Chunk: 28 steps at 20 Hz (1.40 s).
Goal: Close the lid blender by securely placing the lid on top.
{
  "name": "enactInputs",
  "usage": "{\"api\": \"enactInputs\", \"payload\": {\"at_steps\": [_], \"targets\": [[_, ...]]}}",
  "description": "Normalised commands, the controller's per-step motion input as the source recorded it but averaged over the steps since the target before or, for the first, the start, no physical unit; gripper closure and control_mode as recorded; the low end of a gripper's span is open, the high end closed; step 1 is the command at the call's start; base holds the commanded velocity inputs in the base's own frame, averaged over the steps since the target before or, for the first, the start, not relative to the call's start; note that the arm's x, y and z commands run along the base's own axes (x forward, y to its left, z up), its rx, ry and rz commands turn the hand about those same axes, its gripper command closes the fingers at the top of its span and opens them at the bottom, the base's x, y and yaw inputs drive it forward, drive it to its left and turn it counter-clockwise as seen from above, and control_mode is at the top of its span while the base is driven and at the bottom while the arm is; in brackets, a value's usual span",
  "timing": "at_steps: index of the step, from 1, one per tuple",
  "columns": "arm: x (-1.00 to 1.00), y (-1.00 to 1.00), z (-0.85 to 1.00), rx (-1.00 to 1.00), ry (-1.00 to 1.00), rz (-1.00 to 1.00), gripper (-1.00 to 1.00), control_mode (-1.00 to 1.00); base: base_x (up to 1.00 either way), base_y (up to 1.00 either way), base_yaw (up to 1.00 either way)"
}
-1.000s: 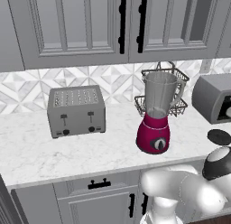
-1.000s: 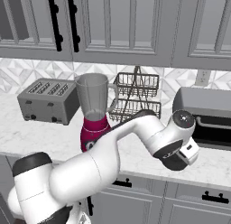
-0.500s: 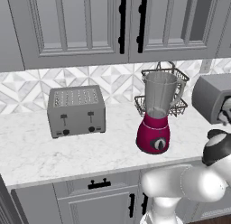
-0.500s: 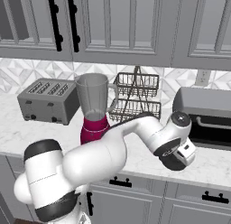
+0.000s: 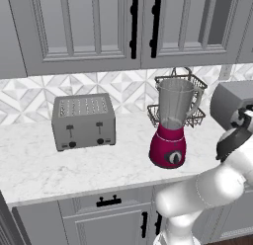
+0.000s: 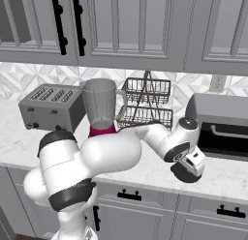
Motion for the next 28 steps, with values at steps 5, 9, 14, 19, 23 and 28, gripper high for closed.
{"api": "enactInputs", "payload": {"at_steps": [5,9,14,19,23,28], "targets": [[0.2,-0.04,-0.1,0.03,0.04,0.03,-1.0,-1.0,0.0,0.0,0.0],[0.1,-0.21,-0.03,0.07,0.0,0.02,-1.0,-1.0,0.0,0.0,0.0],[0.11,-0.27,-0.08,0.08,0.0,0.01,-1.0,-1.0,0.0,0.0,0.0],[0.15,-0.23,-0.11,0.06,0.0,0.03,-1.0,-1.0,0.0,0.0,0.0],[0.12,-0.11,-0.11,0.04,0.0,0.04,-1.0,-1.0,0.0,0.0,0.0],[0.1,-0.1,-0.08,0.02,0.0,0.04,-1.0,-1.0,0.0,0.0,0.0]]}}
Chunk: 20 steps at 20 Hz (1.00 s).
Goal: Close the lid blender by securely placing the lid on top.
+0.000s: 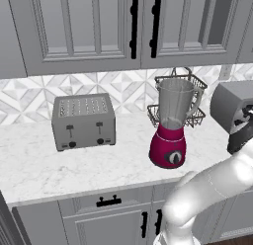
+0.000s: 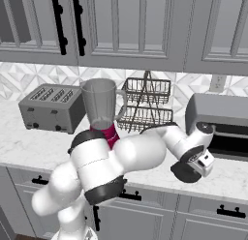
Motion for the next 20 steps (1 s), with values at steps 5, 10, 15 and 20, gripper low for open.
{"api": "enactInputs", "payload": {"at_steps": [5,10,15,20], "targets": [[0.07,-0.06,-0.12,0.01,0.0,0.05,-1.0,-1.0,0.0,0.0,0.0],[0.01,0.0,-0.25,0.0,0.0,0.02,-1.0,-1.0,0.0,0.0,0.0],[0.01,0.0,-0.23,0.0,0.0,0.0,-1.0,-1.0,0.0,0.0,0.0],[0.04,0.09,-0.22,0.0,0.01,0.0,-1.0,-1.0,0.0,0.0,0.0]]}}
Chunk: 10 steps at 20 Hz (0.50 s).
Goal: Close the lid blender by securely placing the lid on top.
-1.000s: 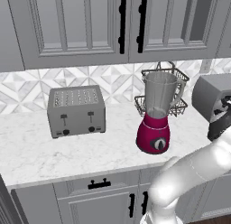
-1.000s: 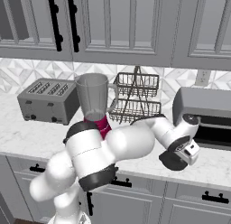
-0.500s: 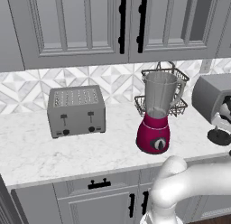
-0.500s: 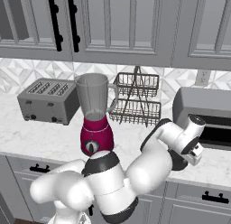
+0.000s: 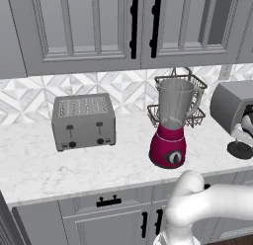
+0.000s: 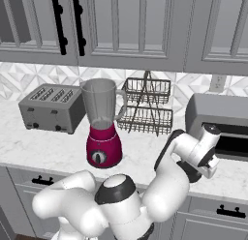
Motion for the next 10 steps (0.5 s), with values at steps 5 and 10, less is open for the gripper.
{"api": "enactInputs", "payload": {"at_steps": [5,10], "targets": [[0.05,0.16,-0.22,0.0,0.02,0.0,-1.0,-1.0,0.0,0.0,0.0],[0.0,0.24,-0.25,-0.02,0.02,0.0,-1.0,-1.0,0.0,0.0,0.0]]}}
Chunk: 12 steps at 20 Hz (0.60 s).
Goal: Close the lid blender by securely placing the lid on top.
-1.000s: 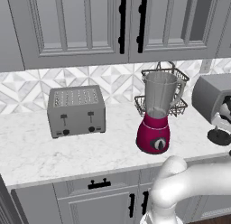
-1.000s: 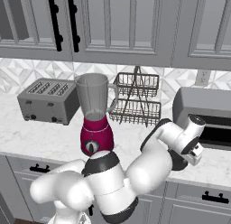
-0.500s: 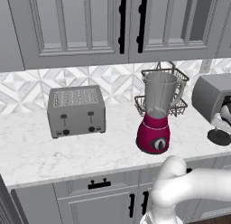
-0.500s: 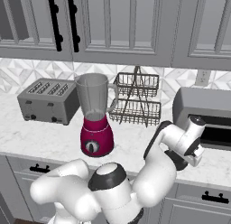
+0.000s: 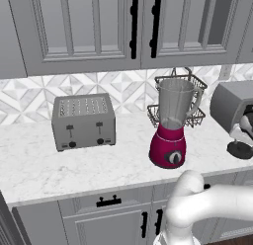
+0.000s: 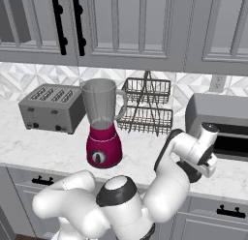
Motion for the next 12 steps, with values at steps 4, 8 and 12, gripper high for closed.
{"api": "enactInputs", "payload": {"at_steps": [4,8,12], "targets": [[0.0,0.25,-0.28,-0.03,0.03,0.0,-1.0,-1.0,0.0,0.0,0.0],[0.0,0.22,-0.27,-0.03,0.04,0.0,-1.0,-1.0,0.0,0.0,0.0],[0.0,0.22,-0.25,-0.03,0.04,0.0,-1.0,-1.0,0.0,0.0,0.0]]}}
